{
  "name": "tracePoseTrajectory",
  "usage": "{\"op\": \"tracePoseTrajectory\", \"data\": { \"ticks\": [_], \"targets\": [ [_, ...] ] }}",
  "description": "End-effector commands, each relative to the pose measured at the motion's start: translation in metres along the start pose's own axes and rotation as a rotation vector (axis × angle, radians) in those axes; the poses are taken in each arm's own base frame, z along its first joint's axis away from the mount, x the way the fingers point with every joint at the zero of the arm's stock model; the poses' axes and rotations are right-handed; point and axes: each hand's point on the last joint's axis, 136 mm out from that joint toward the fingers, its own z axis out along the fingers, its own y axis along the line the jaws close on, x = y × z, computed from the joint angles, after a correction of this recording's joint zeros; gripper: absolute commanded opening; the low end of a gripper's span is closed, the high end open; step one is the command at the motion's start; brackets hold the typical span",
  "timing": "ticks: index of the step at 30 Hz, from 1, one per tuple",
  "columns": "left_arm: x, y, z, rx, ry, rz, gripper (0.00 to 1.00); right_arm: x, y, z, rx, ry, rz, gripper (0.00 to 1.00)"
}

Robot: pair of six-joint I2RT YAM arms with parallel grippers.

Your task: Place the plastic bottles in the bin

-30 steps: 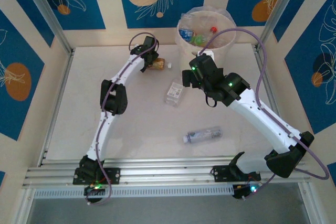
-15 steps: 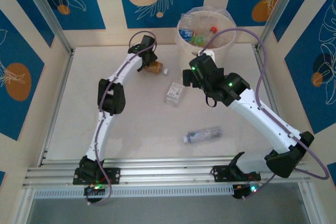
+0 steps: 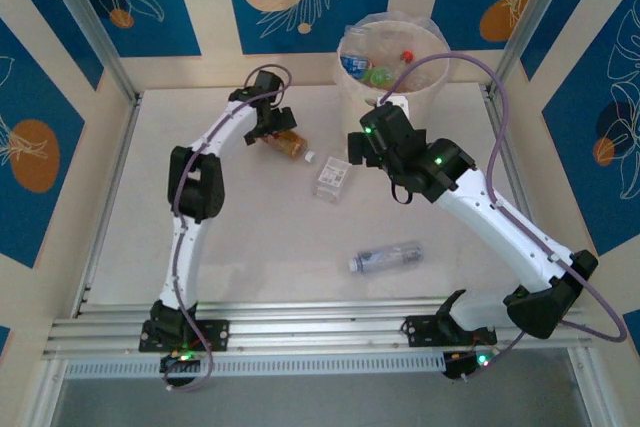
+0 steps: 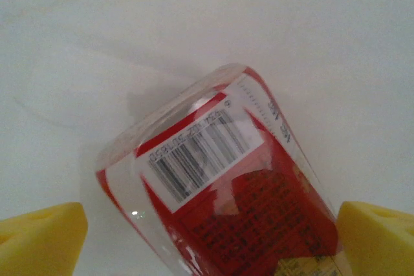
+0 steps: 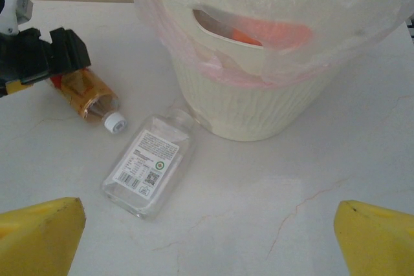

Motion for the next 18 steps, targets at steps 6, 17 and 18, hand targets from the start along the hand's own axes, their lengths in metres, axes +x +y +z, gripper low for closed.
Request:
{"op": "tracePoseTrajectory", "data": {
  "ticks": [6, 17, 18],
  "targets": [
    [0.006, -0.004, -0.028, 0.046, 0.01, 0.066, 0.99, -0.009, 0.007, 0.001, -0.007, -0.031, 0.03, 0.99],
    [0.021, -0.009, -0.016, 0.066, 0.018, -0.022, 0.99, -0.006, 0.006, 0.001, -0.001, -0.027, 0.029, 0.99],
    [0.022, -0.009, -0.014, 0.064, 0.022, -0.023, 0.99, -0.006, 0.006, 0.001, -0.001, -0.027, 0.028, 0.99]
  ]
}}
